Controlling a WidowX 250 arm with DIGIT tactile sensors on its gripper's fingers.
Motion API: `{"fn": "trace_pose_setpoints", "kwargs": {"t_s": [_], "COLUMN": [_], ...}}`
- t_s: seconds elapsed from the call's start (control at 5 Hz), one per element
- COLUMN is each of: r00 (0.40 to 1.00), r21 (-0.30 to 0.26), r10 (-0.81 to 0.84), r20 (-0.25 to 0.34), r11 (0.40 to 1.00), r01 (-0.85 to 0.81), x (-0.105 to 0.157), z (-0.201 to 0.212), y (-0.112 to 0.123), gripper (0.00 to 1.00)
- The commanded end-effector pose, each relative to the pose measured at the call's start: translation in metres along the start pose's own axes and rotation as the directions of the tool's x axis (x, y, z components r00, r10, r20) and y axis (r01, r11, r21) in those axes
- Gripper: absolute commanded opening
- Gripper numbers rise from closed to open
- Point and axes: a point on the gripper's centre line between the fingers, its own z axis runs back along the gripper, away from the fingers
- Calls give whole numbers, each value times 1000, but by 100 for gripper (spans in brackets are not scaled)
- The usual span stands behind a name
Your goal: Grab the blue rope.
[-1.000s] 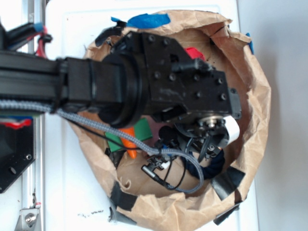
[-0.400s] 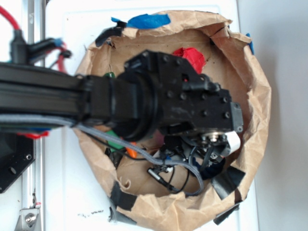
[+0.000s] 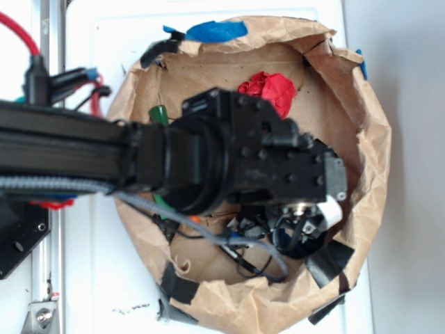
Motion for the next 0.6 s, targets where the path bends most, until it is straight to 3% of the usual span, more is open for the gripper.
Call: {"fn": "trace_pose_setpoints", "kwargs": {"t_s": [0.0,0.4], "r00": [1000,1000], "r21": [-20,-15], "r10": [-25,-31], "r20": [-4,4], "r11": [999,999], "r01": [25,31], "x": [1,-1], "z": [-11,-5], "y": [-15,-15], "gripper": [0,0]}}
